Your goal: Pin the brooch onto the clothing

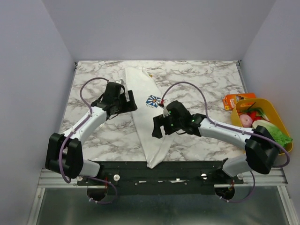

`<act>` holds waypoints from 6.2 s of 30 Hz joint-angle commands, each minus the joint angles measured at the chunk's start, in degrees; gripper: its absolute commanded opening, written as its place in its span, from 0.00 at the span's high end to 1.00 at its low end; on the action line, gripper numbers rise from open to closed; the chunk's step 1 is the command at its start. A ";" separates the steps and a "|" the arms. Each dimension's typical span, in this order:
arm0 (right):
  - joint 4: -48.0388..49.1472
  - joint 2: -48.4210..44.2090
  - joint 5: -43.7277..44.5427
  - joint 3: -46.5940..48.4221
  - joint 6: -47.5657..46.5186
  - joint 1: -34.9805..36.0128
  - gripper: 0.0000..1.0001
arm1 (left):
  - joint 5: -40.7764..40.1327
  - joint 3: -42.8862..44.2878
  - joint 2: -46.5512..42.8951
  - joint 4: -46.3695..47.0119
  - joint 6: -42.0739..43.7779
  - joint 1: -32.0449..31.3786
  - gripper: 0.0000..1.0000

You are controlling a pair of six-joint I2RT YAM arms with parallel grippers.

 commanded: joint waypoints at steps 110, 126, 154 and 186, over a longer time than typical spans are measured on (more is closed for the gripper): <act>4.50 -21.09 11.38 4.23 14.65 -21.21 1.00 | 14.83 -23.46 7.95 18.84 -17.68 -13.34 0.91; 2.48 -25.14 1.28 -12.11 11.58 -26.22 0.94 | 0.24 -5.89 -17.10 -9.80 -1.96 -1.74 1.00; 9.68 -0.89 -2.07 -19.34 13.94 -26.22 0.29 | 1.29 -8.52 -19.03 -14.12 0.95 -0.86 1.00; 4.58 -45.97 1.73 14.31 -0.55 -26.22 1.00 | 2.96 37.87 -23.25 -6.30 5.34 -0.60 1.00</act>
